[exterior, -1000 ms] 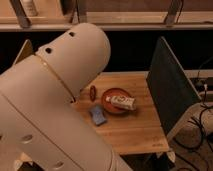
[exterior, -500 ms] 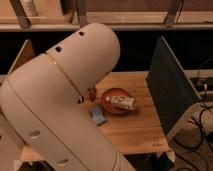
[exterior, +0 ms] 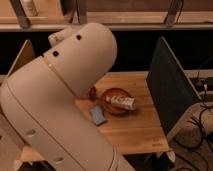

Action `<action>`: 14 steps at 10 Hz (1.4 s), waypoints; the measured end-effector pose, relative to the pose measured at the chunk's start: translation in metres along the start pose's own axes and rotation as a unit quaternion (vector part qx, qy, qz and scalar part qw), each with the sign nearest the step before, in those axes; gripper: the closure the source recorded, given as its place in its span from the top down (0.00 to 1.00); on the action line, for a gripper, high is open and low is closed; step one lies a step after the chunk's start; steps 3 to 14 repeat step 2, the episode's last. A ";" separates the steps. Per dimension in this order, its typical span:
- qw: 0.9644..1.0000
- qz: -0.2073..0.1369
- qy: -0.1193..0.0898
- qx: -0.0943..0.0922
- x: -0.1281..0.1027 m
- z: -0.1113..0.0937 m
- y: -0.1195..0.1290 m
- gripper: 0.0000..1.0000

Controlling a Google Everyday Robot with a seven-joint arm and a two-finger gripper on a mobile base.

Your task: Place the eraser in the ceramic cup

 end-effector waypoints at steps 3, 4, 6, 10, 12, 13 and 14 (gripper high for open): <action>1.000 -0.001 0.000 0.000 0.001 0.000 -0.001 0.00; 1.000 -0.001 0.000 0.000 0.001 0.000 -0.001 0.00; 1.000 -0.001 0.000 0.000 0.001 0.000 -0.001 0.00; 1.000 -0.001 0.000 0.000 0.001 0.000 -0.001 0.00; 1.000 -0.001 0.000 0.000 0.001 0.000 -0.001 0.00; 1.000 -0.001 0.000 0.000 0.001 0.000 -0.001 0.00; 1.000 -0.001 0.000 0.000 0.001 0.000 -0.001 0.00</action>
